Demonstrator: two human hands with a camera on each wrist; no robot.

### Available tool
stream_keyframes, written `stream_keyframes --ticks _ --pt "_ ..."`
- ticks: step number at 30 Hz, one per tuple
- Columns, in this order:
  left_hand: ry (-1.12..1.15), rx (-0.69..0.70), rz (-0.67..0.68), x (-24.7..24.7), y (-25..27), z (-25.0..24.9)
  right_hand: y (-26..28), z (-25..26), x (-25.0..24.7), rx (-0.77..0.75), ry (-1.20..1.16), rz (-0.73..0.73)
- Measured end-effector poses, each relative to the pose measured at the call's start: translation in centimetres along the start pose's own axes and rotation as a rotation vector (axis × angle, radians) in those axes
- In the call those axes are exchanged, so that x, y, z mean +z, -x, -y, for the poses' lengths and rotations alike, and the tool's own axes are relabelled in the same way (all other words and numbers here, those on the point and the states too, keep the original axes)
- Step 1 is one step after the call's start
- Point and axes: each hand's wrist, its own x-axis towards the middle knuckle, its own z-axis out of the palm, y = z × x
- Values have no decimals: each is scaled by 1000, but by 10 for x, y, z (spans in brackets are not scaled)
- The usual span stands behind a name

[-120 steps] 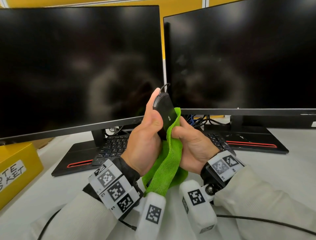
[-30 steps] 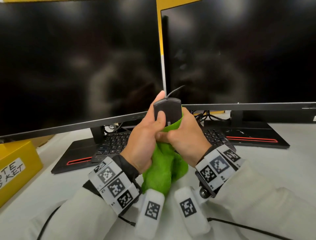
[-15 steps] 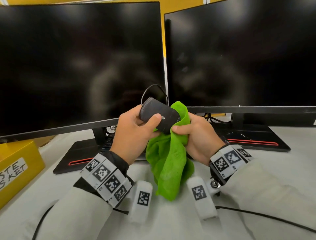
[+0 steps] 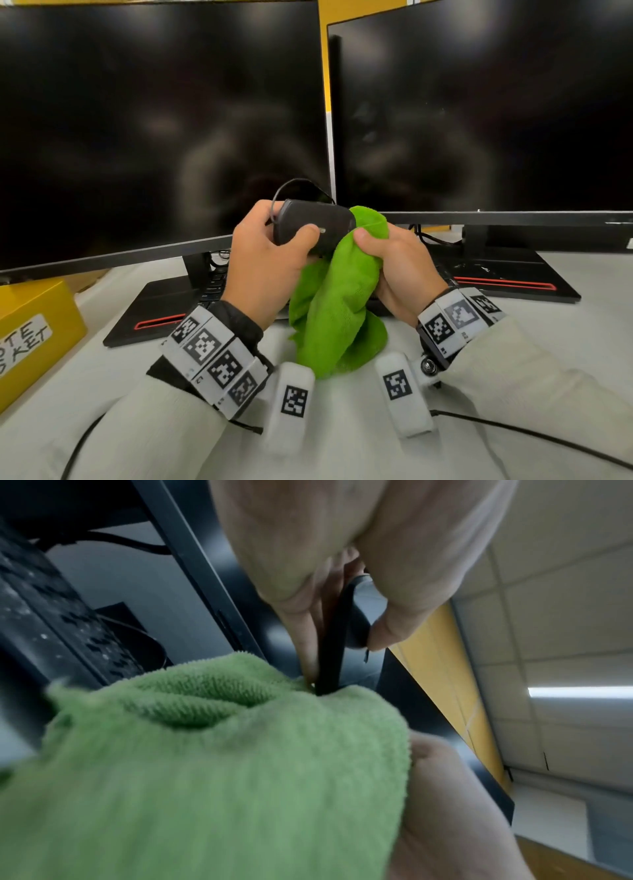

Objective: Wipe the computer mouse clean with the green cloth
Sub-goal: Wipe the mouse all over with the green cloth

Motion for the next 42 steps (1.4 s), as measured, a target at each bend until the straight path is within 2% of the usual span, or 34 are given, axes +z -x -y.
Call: stream_keyframes --ticks 3,6,8,13,18,22,26,31,35,42 --pt "219 -125 -70 2 -1 -3 -2 1 0 19 -44 -56" --pt "331 -225 -66 6 2 -2 2 3 4 29 -70 44" --pt "239 -238 -73 8 4 0 4 5 6 15 -37 67" --pt "77 -249 -71 4 3 3 1 9 0 -23 -9 -40" --pt "6 -181 90 2 5 2 -1 10 -1 16 -108 -62" --pt "-35 -219 228 4 7 -1 1 12 2 23 -104 -90" --pt "-39 -234 236 3 9 -1 3 14 2 7 -40 -84" --pt "-16 -150 240 5 12 0 8 15 4 -34 16 -23" --pt "9 -105 231 8 15 0 13 12 5 -33 -41 10" --pt "18 -86 243 10 18 1 16 13 8 12 -95 -24"
